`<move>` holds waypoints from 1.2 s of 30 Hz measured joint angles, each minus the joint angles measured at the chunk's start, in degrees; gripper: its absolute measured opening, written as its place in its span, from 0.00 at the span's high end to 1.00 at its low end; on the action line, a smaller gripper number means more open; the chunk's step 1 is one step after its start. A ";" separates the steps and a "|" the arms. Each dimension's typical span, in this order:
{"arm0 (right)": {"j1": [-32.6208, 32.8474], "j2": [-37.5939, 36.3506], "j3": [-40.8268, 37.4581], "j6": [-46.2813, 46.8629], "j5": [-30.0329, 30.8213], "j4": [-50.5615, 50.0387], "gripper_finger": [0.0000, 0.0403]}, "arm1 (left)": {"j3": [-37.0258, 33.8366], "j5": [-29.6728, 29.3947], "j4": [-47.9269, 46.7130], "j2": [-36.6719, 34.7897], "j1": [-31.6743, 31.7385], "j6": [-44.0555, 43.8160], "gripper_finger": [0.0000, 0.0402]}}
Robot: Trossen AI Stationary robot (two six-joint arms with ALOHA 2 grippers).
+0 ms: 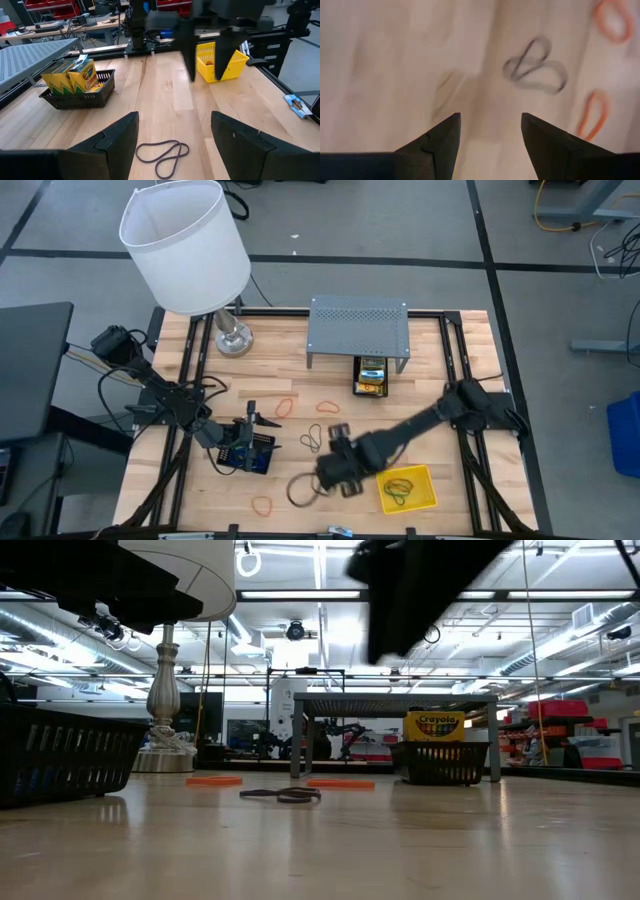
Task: Pick & Place Office Desk Supplies
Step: Put the orange rubber band into the yellow bin
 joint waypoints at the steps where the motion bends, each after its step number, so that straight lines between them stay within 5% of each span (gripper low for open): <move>1: -1.34 0.01 0.00 -1.97 -0.01 1.47 0.47 | 0.00 0.00 0.00 0.00 0.01 0.01 0.37; 6: -8.91 0.05 -0.02 -9.59 -0.43 3.32 0.47 | 0.00 0.53 0.02 0.00 -0.01 -0.01 0.37; 15: -20.59 4.88 -0.09 -18.19 -10.50 6.07 0.47 | 0.00 0.55 0.45 0.00 -0.01 0.42 0.37; 29: -24.56 11.64 0.02 -21.42 -8.94 4.15 0.47 | 0.00 0.66 0.31 0.00 -0.06 0.13 0.37; 33: -23.70 12.46 0.21 -19.49 -7.06 3.57 0.55 | 0.00 0.66 0.33 0.00 -0.06 0.03 0.37; 36: -22.54 12.54 0.17 -18.85 -7.14 3.49 0.71 | 0.00 0.63 0.33 0.00 -0.06 0.01 0.37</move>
